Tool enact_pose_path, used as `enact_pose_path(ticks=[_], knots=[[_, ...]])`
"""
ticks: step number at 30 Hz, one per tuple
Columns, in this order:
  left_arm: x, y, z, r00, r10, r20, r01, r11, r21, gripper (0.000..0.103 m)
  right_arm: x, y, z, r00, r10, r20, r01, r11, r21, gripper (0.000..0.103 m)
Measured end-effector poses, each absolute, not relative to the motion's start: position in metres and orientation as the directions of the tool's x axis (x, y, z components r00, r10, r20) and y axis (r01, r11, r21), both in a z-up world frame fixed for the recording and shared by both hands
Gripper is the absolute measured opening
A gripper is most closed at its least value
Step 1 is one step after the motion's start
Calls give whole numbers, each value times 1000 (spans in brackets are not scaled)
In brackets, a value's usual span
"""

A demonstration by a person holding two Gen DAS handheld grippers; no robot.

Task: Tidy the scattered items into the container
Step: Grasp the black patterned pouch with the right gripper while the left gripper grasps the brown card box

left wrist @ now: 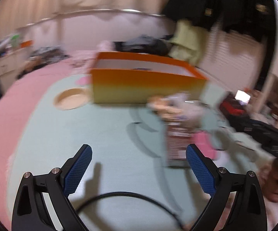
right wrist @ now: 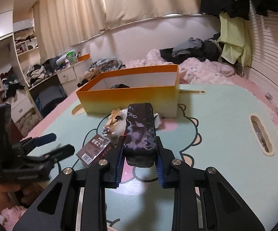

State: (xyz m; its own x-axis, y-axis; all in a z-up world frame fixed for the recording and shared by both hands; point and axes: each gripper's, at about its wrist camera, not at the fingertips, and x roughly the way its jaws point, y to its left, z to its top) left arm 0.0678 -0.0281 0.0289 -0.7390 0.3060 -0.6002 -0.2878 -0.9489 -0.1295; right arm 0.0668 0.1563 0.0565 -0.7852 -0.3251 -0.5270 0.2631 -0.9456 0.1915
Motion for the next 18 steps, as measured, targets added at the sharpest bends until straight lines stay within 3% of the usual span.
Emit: enact_pose_path(ticks=[4,6,7,8,18], knots=[[62,4,30,-715,309,-627,-354,-933,-55,98,67,150,55,-789,-319,-525,270,-948,169,29],[56,14,27,-696,298,-653,-369,-929,-31,92,68,148,56,-791,-316,-524,276,-948,156,30],[54,18,24,-681,302,-667,-380,-925,-31,71,69,148,55,-791,-315,-524,277,-949,152,30],[52,21,21,-663,309,-682,-392,-919,-36,38,69,147,55,-791,-313,-526,277,-949,149,29],[65,8,33,-717,342,-607,-380,-922,-71,39,70,144,52,-792,-299,-533,275,-953,126,29]])
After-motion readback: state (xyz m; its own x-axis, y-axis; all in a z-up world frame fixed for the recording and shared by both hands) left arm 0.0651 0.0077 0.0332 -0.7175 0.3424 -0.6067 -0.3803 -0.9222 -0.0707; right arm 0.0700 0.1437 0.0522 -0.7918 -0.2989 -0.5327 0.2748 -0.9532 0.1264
